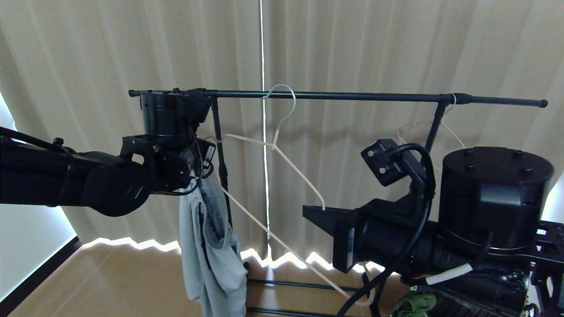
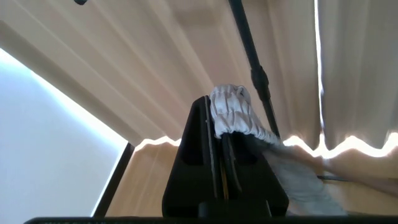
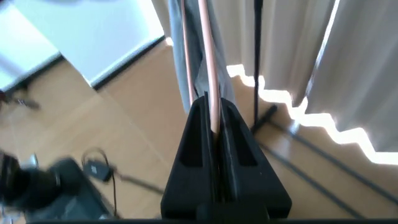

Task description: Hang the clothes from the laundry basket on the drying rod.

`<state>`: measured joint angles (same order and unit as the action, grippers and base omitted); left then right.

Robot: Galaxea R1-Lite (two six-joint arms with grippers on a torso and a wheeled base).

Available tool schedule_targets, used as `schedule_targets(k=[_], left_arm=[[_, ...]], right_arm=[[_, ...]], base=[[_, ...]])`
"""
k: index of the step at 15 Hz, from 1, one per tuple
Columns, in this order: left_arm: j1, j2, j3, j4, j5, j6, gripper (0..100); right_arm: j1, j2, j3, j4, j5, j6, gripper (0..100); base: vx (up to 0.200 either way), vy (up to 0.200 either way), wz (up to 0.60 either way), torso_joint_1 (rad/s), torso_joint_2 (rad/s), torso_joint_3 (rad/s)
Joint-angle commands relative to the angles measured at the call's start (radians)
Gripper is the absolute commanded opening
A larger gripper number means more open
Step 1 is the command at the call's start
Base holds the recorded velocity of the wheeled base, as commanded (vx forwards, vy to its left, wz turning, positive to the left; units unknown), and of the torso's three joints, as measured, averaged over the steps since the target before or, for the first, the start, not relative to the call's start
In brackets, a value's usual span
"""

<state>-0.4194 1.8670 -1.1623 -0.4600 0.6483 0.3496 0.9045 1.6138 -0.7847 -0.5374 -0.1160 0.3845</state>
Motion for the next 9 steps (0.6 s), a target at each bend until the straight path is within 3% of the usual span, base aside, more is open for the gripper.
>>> schedule_targets(k=[1,4,9], left_arm=[[-0.004,-0.012,0.003,0.001,0.001,0.000,0],[-0.021,-0.026,0.006,0.006,0.017,0.000,0],[-0.039,-0.078,0.024,0.101,0.033,0.000,0]], right_arm=[[-0.001,0.061,-0.007,-0.015,-0.001,-0.001,0],[-0.001,0.110,-0.045,-0.015,-0.014,0.001,0],[0.004,0.169,-0.091,-0.013,-0.048,-0.001,0]], base=[[0.000,0.000,0.00,0.000,0.00,0.000],[0.000,0.000,0.00,0.000,0.00,0.000],[0.000,0.000,0.00,0.000,0.00,0.000]])
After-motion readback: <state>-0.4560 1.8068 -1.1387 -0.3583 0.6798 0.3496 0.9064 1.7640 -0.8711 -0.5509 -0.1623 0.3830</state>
